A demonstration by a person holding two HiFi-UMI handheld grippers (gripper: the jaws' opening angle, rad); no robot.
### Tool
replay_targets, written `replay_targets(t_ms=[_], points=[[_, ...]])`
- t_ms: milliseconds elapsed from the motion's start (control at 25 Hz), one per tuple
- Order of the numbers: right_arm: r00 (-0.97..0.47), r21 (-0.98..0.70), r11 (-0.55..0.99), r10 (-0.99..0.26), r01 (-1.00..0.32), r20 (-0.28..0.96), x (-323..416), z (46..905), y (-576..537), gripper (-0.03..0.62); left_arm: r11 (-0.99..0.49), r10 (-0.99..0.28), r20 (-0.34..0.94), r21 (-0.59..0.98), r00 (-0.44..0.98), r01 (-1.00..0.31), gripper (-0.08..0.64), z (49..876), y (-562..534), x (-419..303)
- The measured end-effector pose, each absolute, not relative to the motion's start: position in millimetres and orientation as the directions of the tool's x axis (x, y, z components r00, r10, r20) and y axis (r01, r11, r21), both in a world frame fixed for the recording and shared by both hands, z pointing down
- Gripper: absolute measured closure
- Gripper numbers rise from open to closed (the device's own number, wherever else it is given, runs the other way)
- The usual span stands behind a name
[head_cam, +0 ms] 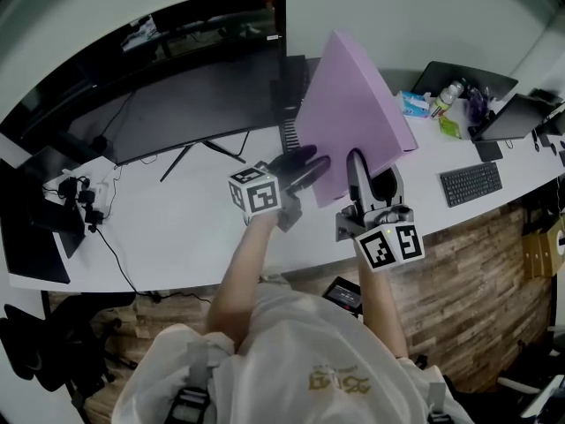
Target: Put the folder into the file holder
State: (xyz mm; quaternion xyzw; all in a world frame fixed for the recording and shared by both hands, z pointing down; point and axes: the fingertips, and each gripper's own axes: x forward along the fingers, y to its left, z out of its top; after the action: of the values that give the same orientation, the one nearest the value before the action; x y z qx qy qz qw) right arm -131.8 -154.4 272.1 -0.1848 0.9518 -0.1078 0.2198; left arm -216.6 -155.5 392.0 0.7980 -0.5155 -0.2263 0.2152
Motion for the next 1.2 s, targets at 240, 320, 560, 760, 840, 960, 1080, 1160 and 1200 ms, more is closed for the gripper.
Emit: replay_targets(t_ms=[240,320,560,760,840,960,1080,1160,1200], points=[[-0.853,-0.264,0.916,-0.383,-0.301,-0.355,-160.7,278.2,-154.8,0.379,-0.353,-0.933,-0.176,0.610,0.314,-0.709,0.336,394.1,-164.2,-249.9],[-0.855,-0.268,0.915,-0.384,-0.302,-0.349,-167.8,279.7,-157.5,0.377,-0.349,-0.936,-0.185,0.619,0.301,-0.704,0.337,394.5,-167.0,-259.0],[-0.861,-0.253,0.915,-0.386,-0.314,-0.330,-190.1,285.2,-166.4,0.377,-0.344,-0.938,-0.198,0.641,0.286,-0.686,0.346,399.6,-177.6,-279.4],[-0.868,-0.245,0.914,-0.390,-0.323,-0.309,-208.1,294.1,-169.6,0.377,-0.343,-0.939,-0.221,0.672,0.264,-0.656,0.357,406.8,-181.2,-298.3],[-0.871,-0.239,0.914,-0.390,-0.327,-0.298,-214.4,299.1,-172.5,0.377,-0.330,-0.944,-0.222,0.685,0.245,-0.650,0.359,410.4,-184.2,-307.0],[-0.877,-0.231,0.914,-0.391,-0.334,-0.279,-222.5,307.9,-178.5,0.377,-0.305,-0.952,-0.206,0.694,0.225,-0.653,0.366,416.4,-190.3,-315.7],[-0.884,-0.218,0.915,-0.390,-0.340,-0.259,-230.0,315.0,-182.7,0.377,-0.297,-0.954,-0.194,0.702,0.228,-0.647,0.378,424.4,-196.2,-318.7],[-0.885,-0.217,0.914,-0.392,-0.343,-0.251,-234.7,317.3,-185.7,0.377,-0.295,-0.955,-0.191,0.711,0.229,-0.638,0.383,428.7,-199.5,-320.0],[-0.885,-0.219,0.913,-0.393,-0.344,-0.249,-237.3,317.6,-186.9,0.377,-0.296,-0.954,-0.193,0.715,0.227,-0.633,0.388,429.7,-200.7,-321.1]])
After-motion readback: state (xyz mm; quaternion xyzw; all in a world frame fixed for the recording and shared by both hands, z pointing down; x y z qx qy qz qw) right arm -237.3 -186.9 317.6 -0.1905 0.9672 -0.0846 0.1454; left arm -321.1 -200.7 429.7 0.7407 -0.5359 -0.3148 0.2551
